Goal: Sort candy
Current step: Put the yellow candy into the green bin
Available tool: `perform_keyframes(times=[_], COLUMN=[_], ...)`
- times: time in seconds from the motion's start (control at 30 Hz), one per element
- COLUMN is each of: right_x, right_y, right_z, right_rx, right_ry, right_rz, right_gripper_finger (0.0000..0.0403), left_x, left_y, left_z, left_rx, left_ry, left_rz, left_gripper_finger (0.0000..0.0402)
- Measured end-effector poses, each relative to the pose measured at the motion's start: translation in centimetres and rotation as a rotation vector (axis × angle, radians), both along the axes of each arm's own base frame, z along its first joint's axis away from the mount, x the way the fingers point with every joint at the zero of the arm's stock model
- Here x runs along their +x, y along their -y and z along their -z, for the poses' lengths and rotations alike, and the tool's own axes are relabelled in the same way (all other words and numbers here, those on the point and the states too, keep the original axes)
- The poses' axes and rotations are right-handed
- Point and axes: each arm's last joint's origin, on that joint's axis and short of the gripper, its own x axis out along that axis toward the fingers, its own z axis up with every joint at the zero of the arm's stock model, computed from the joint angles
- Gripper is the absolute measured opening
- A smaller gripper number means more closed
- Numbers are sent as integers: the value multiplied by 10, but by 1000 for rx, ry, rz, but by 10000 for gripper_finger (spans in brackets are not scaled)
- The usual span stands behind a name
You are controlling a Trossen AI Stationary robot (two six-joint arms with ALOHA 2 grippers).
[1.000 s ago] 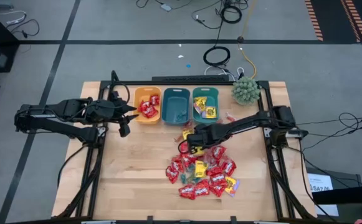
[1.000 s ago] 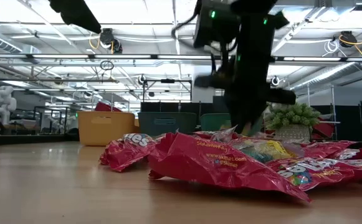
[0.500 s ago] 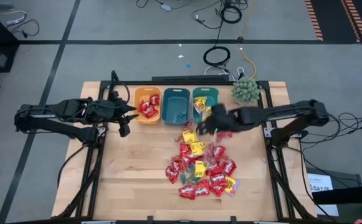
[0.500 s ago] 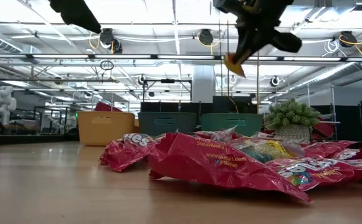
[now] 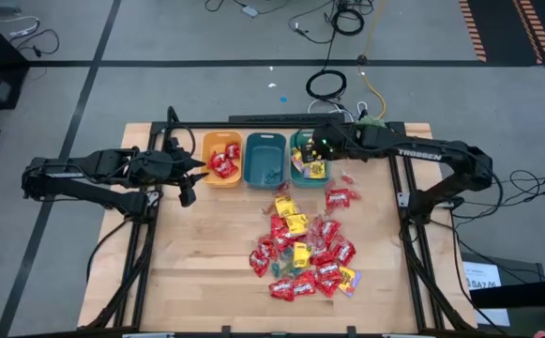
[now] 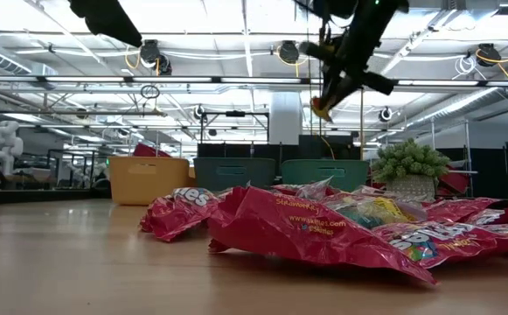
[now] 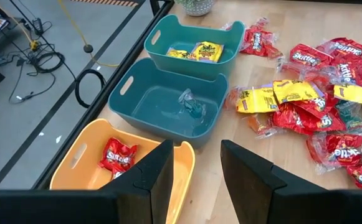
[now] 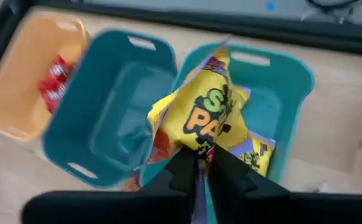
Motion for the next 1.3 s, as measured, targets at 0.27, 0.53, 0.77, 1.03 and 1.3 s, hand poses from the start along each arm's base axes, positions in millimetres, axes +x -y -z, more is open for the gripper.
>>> perform_keyframes(times=[0.27,0.53,0.77,1.03,1.3], right_x=[-1,-3,-5,7,31], right_y=[22,22,19,-18,-80], right_z=[11,9,10,2,9], right_rx=[-8,-24,32,38,72], right_ry=[-68,-83,-88,-26,42], right_rz=[-5,-44,-80,-223,-315], right_gripper_finger=[146,216,227,207,187], left_x=[0,0,0,0,0], left_y=[0,0,0,0,0], left_z=[0,0,0,0,0], left_rx=[0,0,0,0,0], left_ry=[0,0,0,0,-1], left_rz=[0,0,0,0,0], left_gripper_finger=[144,144,144,144,144])
